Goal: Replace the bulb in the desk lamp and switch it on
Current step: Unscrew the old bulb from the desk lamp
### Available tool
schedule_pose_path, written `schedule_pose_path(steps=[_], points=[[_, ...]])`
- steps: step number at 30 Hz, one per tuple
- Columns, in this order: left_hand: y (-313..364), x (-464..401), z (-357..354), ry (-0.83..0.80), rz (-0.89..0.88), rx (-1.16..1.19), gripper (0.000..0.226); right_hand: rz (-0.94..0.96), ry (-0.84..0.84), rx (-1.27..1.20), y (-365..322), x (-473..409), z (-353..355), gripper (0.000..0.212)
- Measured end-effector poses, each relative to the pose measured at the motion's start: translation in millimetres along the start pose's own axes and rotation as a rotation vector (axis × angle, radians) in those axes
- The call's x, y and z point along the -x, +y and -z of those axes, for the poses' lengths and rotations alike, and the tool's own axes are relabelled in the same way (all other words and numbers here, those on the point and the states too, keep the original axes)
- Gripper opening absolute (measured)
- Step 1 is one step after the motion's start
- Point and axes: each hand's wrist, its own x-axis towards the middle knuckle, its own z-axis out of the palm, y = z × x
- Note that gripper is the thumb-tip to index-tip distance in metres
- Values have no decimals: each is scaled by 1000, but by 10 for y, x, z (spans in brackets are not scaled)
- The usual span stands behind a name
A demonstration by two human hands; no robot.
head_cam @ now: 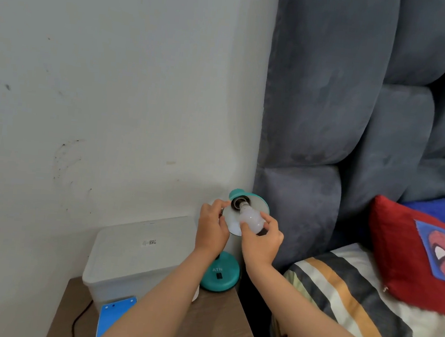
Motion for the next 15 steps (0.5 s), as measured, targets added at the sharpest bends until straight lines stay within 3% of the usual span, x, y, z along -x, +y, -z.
schedule_pose_path(steps=[7, 15], points=[[79, 154, 220, -74, 69, 31, 38, 4, 0, -37, -32, 164, 167, 43], [-130, 719, 823, -60, 175, -64, 43, 0, -111, 28, 69, 655, 237, 48]])
